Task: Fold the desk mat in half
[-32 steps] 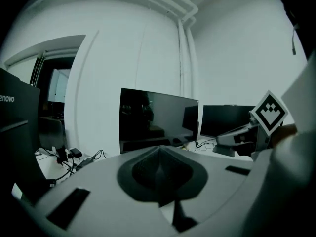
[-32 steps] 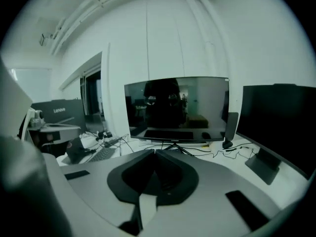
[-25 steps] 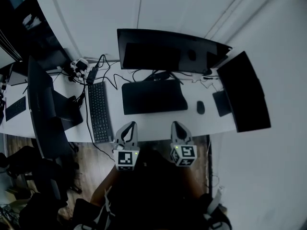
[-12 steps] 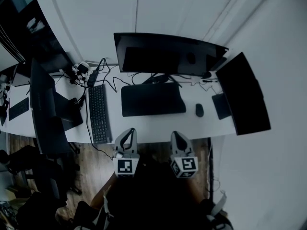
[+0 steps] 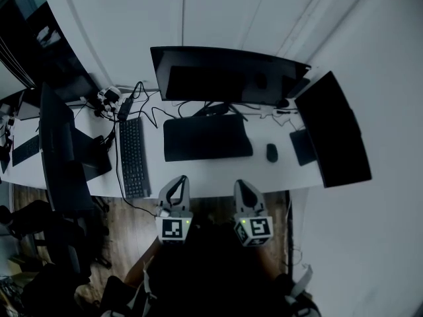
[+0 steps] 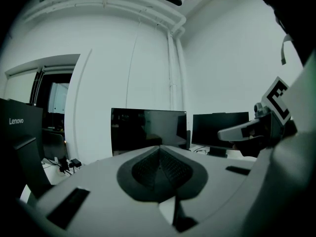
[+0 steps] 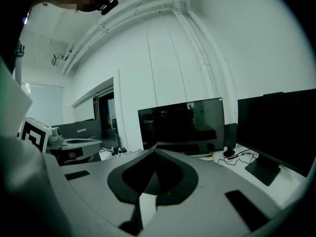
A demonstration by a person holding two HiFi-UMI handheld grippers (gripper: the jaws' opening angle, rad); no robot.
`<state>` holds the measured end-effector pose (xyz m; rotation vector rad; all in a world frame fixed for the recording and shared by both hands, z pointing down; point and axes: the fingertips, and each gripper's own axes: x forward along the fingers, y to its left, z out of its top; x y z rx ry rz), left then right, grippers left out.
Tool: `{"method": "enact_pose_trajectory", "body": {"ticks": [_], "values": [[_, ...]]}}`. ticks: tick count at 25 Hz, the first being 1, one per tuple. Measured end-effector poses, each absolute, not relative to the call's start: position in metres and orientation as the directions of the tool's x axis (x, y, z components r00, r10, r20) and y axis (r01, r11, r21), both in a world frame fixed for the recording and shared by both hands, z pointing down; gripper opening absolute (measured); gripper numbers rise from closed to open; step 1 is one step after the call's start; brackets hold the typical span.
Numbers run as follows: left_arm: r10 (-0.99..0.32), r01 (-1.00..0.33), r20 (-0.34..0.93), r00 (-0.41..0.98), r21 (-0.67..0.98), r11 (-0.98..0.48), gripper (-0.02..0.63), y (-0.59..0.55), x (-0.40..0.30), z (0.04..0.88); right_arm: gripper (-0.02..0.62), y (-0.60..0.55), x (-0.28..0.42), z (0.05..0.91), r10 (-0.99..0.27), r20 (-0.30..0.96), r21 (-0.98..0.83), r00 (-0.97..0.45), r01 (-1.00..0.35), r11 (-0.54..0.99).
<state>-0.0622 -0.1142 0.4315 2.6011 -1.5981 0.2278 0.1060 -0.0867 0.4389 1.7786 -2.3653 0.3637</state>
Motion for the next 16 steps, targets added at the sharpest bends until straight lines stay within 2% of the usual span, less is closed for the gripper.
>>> {"method": "enact_pose_trajectory", "body": {"ticks": [16], "values": [[-0.884,-0.899,0.186,0.43,0.0,-0.437,0.008,-0.1161,-0.0606,0.4343,0.006,-0.0888,0.1056,0.4436,-0.913,0.279,-0.125,-0.296,-0.954,0.271]]}}
